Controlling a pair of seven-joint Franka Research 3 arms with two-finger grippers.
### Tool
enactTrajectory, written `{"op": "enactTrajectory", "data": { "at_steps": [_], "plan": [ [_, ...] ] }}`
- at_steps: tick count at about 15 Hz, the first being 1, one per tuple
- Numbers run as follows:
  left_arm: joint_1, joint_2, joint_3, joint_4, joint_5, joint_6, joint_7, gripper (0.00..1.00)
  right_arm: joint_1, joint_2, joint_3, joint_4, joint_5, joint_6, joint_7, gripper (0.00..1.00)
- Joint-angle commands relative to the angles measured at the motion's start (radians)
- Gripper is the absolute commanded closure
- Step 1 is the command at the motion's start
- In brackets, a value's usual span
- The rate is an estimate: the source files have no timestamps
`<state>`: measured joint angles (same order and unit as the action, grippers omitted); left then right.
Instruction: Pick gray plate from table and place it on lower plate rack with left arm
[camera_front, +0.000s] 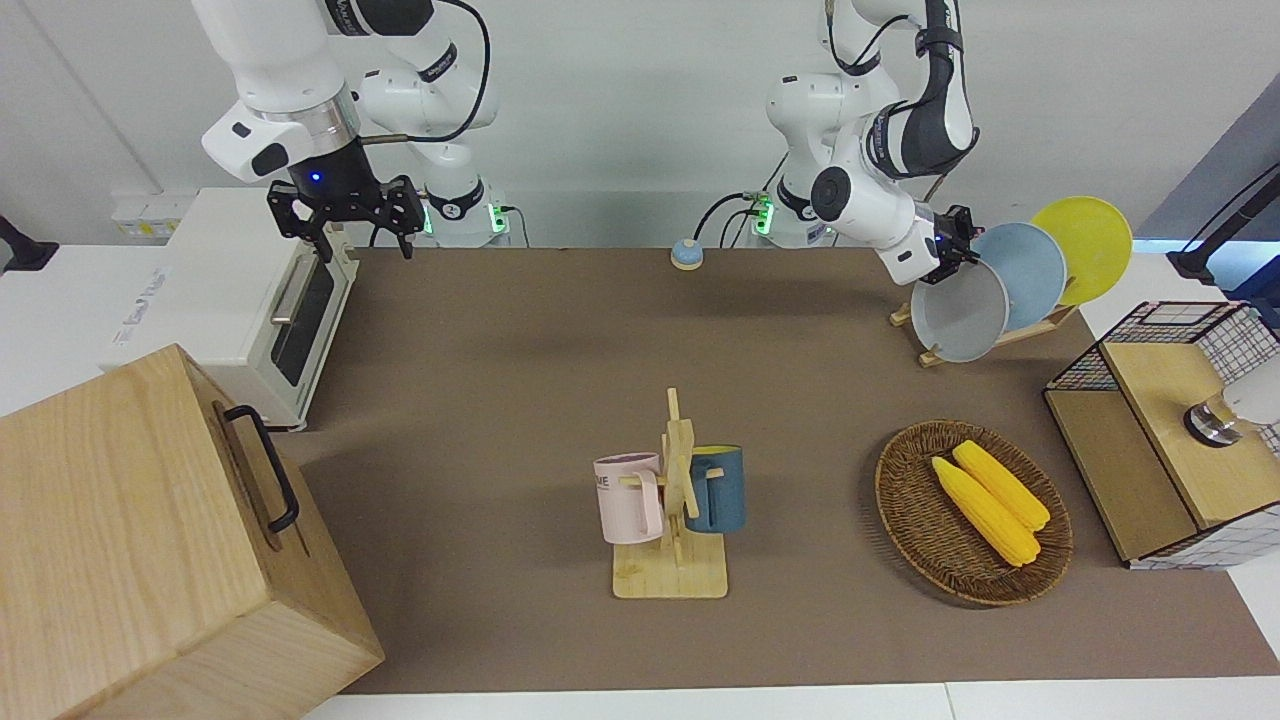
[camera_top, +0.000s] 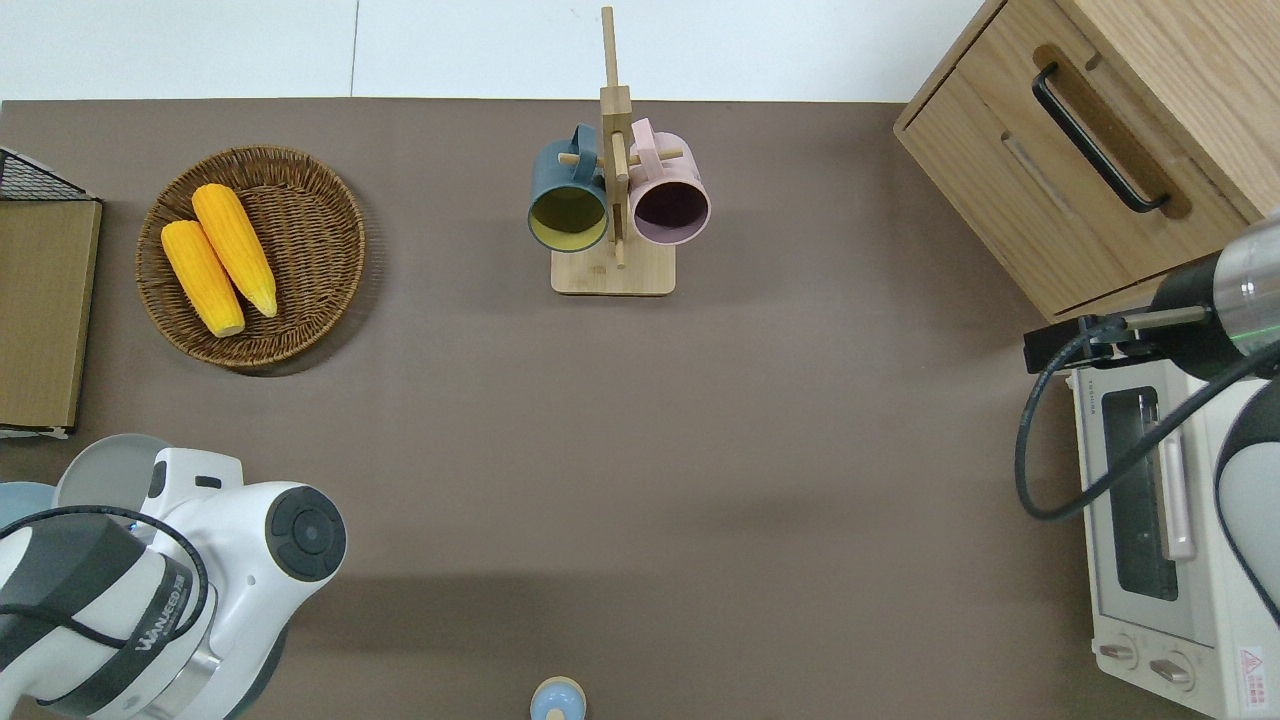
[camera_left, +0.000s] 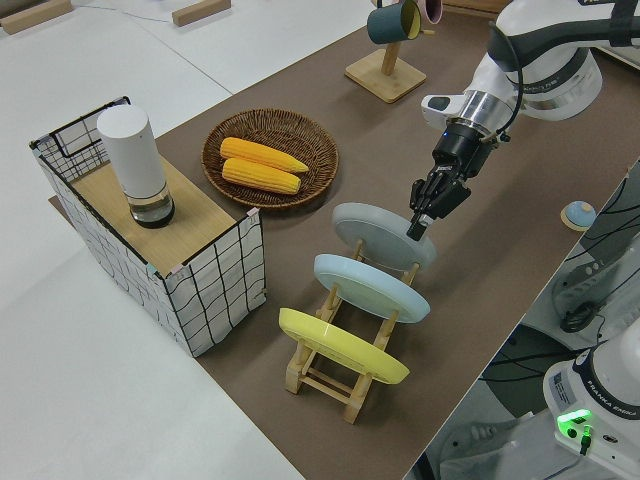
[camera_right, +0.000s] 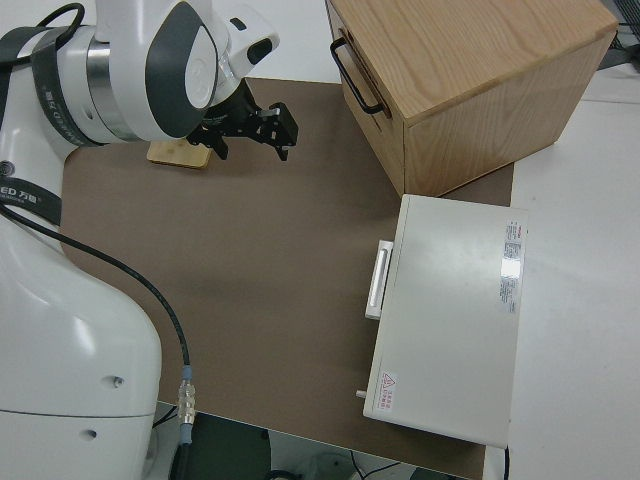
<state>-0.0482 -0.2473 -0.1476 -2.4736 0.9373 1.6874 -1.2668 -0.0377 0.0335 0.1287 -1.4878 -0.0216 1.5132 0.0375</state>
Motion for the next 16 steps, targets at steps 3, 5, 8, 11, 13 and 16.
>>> {"op": "enactTrajectory", "data": {
  "at_steps": [3, 5, 8, 11, 13, 16],
  "plan": [
    [-0.013, 0.014, 0.010, -0.016, 0.014, 0.026, -0.019, 0.89, -0.022, 0.009, 0.020, 0.020, -0.003, -0.016, 0.013, 0.017],
    [-0.013, 0.014, 0.010, -0.015, 0.014, 0.026, -0.019, 0.44, -0.022, 0.009, 0.020, 0.021, -0.003, -0.016, 0.013, 0.017],
    [-0.022, 0.014, 0.010, -0.015, 0.014, 0.026, -0.019, 0.00, -0.022, 0.009, 0.020, 0.020, -0.003, -0.016, 0.013, 0.017],
    [-0.025, 0.016, 0.010, -0.013, 0.014, 0.026, -0.019, 0.00, -0.022, 0.009, 0.020, 0.021, -0.003, -0.016, 0.013, 0.017],
    [-0.025, 0.014, 0.010, -0.010, 0.014, 0.021, -0.017, 0.00, -0.022, 0.009, 0.020, 0.021, -0.003, -0.016, 0.013, 0.017],
    [-0.025, 0.007, 0.010, 0.001, 0.014, 0.015, 0.021, 0.00, -0.022, 0.009, 0.020, 0.020, -0.003, -0.016, 0.013, 0.017]
  ]
}}
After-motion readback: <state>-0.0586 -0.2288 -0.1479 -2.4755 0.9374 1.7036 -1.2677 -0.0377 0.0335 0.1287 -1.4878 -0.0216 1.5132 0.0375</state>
